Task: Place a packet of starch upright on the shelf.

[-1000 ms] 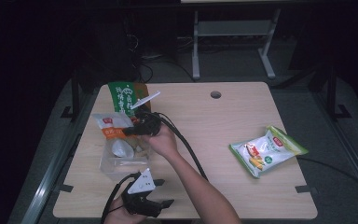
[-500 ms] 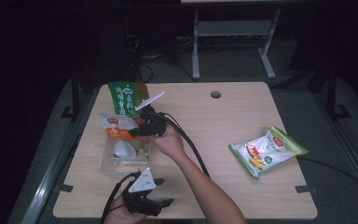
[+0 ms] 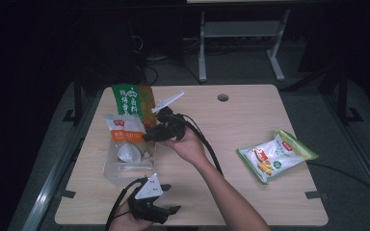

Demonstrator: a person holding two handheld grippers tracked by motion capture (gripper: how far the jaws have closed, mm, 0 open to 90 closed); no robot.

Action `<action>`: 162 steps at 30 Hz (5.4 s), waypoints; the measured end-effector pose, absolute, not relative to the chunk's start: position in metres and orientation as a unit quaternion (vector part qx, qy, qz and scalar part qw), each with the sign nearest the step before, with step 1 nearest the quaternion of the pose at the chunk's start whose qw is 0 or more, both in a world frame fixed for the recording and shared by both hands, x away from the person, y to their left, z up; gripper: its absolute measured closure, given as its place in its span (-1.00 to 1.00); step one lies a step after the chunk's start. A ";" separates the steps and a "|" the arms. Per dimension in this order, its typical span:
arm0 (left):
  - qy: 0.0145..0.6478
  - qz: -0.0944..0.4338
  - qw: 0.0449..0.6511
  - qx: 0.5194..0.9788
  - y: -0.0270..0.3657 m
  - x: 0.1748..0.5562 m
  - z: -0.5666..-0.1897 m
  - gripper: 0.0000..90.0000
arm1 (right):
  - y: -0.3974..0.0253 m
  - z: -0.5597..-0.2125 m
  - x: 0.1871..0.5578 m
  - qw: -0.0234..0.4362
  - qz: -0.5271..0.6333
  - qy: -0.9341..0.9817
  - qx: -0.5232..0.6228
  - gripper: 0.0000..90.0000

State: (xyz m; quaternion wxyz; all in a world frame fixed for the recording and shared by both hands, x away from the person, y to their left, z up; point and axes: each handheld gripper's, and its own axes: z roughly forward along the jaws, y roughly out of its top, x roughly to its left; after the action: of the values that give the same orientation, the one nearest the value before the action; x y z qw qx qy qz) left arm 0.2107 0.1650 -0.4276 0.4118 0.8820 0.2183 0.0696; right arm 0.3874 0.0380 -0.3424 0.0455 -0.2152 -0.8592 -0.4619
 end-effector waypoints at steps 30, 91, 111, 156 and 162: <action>0.204 0.067 0.414 0.885 0.157 0.210 -0.429 -0.38 | -0.088 -0.353 0.368 0.008 -0.439 -0.850 -0.291 0.37; 0.207 0.069 0.422 0.880 0.156 0.211 -0.427 -0.39 | -0.313 -0.400 0.303 -0.075 -0.371 -0.782 -0.496 0.06; 0.206 0.069 0.421 0.880 0.155 0.212 -0.426 -0.39 | -0.361 -0.431 0.279 -0.075 -0.354 -0.733 -0.576 -0.23; 0.204 0.073 0.420 0.881 0.154 0.212 -0.424 -0.39 | -0.353 -0.459 0.319 -0.012 -0.413 -0.660 -0.627 0.51; 0.201 0.074 0.417 0.883 0.155 0.212 -0.424 -0.39 | -0.344 -0.457 0.322 -0.015 -0.406 -0.680 -0.610 0.71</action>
State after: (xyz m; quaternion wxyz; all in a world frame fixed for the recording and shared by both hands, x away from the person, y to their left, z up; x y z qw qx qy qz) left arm 0.2124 0.1545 -0.4237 0.4168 0.8835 0.2008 0.0736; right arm 0.3216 -0.3440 -0.4565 -0.0150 -0.6099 -0.6802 -0.4064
